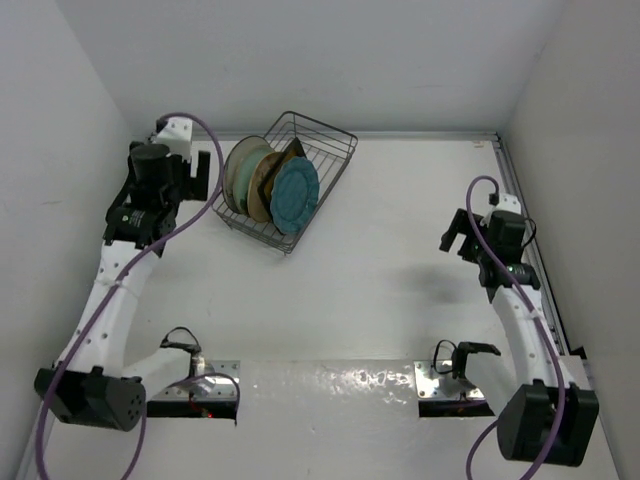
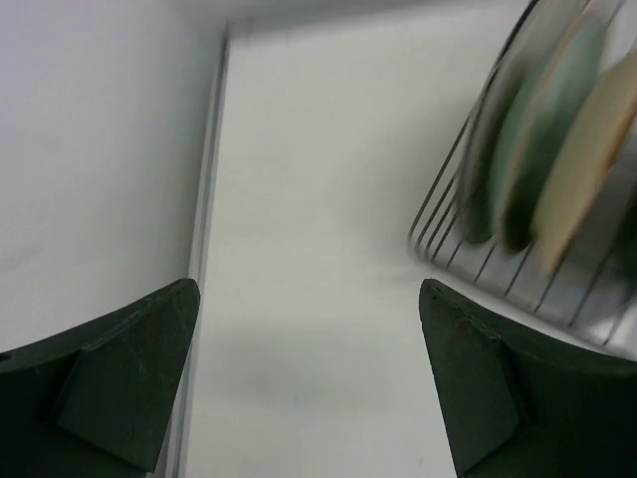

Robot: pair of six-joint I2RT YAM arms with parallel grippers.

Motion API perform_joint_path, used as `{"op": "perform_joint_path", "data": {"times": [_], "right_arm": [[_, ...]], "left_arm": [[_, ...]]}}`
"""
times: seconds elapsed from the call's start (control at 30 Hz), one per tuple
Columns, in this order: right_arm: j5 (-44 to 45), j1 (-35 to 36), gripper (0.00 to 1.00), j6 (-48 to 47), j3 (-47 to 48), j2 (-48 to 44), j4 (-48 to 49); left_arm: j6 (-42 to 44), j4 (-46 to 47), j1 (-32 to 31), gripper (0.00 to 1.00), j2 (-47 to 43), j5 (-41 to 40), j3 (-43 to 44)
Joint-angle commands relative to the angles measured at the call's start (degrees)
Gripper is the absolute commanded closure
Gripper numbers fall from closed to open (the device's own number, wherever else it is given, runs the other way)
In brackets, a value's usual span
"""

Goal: Load the plates into the dish rack

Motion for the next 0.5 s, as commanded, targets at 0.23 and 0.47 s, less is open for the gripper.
{"op": "perform_joint_path", "data": {"times": [0.23, 0.47], "right_arm": [[14.1, -0.1, 0.01, 6.1, -9.4, -9.9, -2.3], [11.4, 0.0, 0.01, 7.3, -8.2, -7.6, -2.1]], "left_arm": [[0.1, 9.1, 12.6, 0.09, -11.6, 6.0, -23.4], [0.4, 10.2, 15.8, 0.09, -12.6, 5.9, -28.3]]}}
